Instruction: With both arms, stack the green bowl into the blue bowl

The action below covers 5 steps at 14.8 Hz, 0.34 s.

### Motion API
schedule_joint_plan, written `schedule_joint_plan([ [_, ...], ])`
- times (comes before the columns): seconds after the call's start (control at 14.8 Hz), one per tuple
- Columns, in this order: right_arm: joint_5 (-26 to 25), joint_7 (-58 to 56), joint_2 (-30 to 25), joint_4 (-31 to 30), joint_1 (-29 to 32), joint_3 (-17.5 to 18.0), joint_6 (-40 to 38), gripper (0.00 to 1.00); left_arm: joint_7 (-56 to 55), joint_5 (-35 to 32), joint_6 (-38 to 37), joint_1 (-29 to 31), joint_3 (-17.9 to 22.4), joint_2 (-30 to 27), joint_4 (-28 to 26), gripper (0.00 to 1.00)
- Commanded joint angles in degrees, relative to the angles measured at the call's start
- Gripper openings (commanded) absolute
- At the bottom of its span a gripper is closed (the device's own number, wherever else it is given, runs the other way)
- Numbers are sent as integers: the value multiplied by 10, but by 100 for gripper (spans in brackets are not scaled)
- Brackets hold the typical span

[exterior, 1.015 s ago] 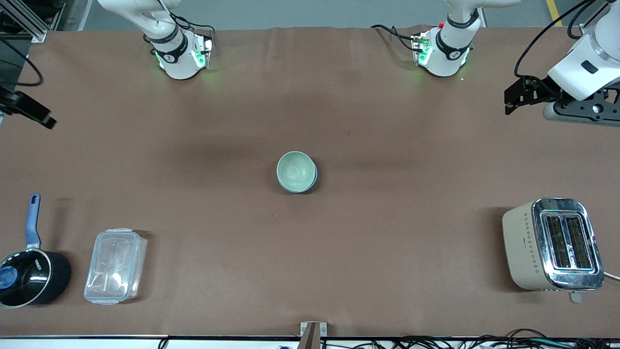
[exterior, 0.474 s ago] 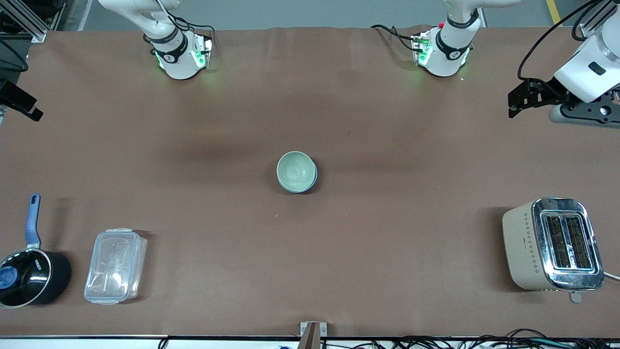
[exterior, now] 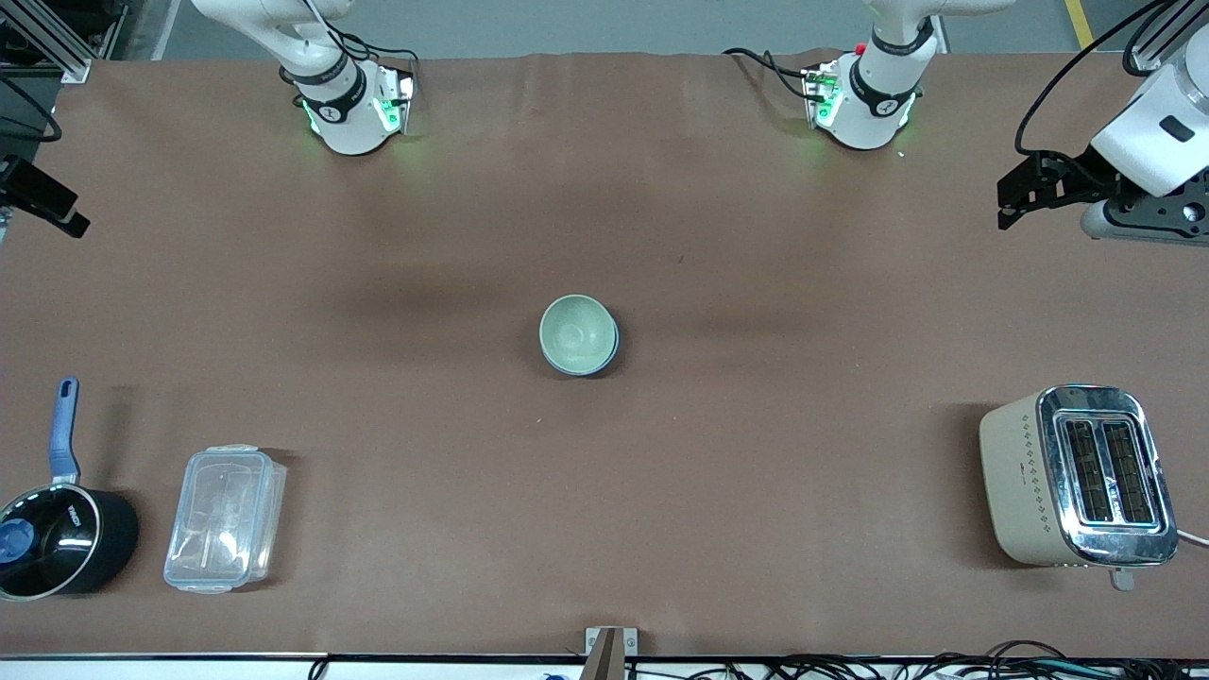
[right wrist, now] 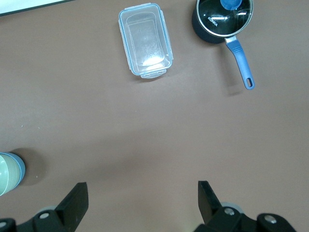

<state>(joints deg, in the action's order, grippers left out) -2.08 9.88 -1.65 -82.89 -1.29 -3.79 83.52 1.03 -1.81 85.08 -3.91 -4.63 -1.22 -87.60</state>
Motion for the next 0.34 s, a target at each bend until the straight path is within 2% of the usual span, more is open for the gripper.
schedule_joint_plan([
  [0.0, 5, -1, 2, 10, -4, 4, -11, 100, 4, -11, -4, -1, 1, 7, 18, 100],
  [0.27, 5, 1, 3, 10, -5, 4, -13, 100, 4, -10, -4, -1, 1, 8, 18, 100],
])
